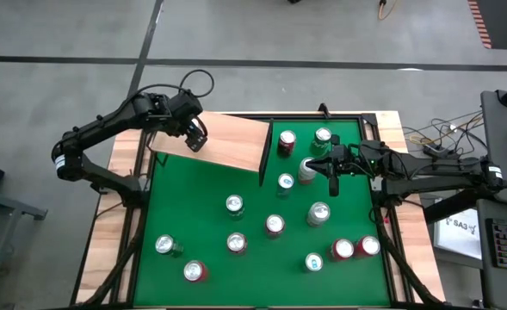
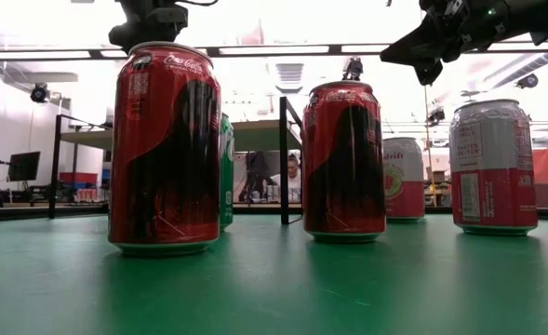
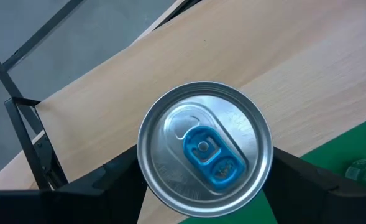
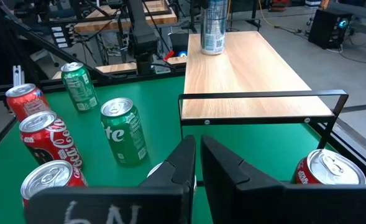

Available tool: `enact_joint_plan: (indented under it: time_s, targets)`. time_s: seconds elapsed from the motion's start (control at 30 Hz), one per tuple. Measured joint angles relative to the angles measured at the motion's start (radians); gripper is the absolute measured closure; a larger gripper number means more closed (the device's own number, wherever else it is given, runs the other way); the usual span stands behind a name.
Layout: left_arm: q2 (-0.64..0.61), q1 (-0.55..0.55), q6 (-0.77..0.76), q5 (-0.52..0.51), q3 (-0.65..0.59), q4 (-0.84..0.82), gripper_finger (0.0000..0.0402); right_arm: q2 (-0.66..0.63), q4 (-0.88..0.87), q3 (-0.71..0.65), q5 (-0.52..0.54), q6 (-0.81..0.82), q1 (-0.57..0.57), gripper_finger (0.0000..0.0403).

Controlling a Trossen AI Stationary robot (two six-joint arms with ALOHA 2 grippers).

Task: Place canned beverage on shelf
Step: Put the blue/white soda can on the shelf

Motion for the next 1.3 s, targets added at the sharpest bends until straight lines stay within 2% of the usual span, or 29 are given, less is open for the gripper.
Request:
enact_joint_plan:
  time_s: [0.17, 0.4, 0.57, 0.87, 1.1, 1.2, 1.3]
  targets:
    - [0.000, 0.000, 0.000, 0.000, 0.000, 0.000, 0.0132, 0.000, 0.000, 0.000, 0.000, 0.000, 0.000, 0.0385]
    - [0.000, 0.000, 0.016, 0.000, 0.000, 0.000, 0.0092, 0.000, 0.000, 0.000, 0.000, 0.000, 0.000, 0.0385]
    - [-0.012, 0.000, 0.034, 0.000, 0.000, 0.000, 0.0077, 0.000, 0.000, 0.000, 0.000, 0.009, 0.000, 0.0385]
    - [-0.096, 0.000, 0.054, -0.003, 0.000, 0.000, 0.0079, 0.000, 0.001, 0.000, 0.000, 0.024, 0.000, 0.0385]
    - [-0.184, -0.016, 0.056, -0.051, 0.000, 0.021, 0.0080, 0.000, 0.002, 0.000, 0.000, 0.047, 0.000, 0.0385]
    - [-0.223, -0.062, 0.056, -0.052, 0.000, 0.053, 0.0086, 0.000, 0.002, 0.000, 0.000, 0.047, 0.000, 0.0385]
    - [-0.260, -0.155, 0.056, -0.083, -0.010, 0.116, 0.0099, 0.000, 0.002, 0.000, 0.000, 0.044, 0.000, 0.0385]
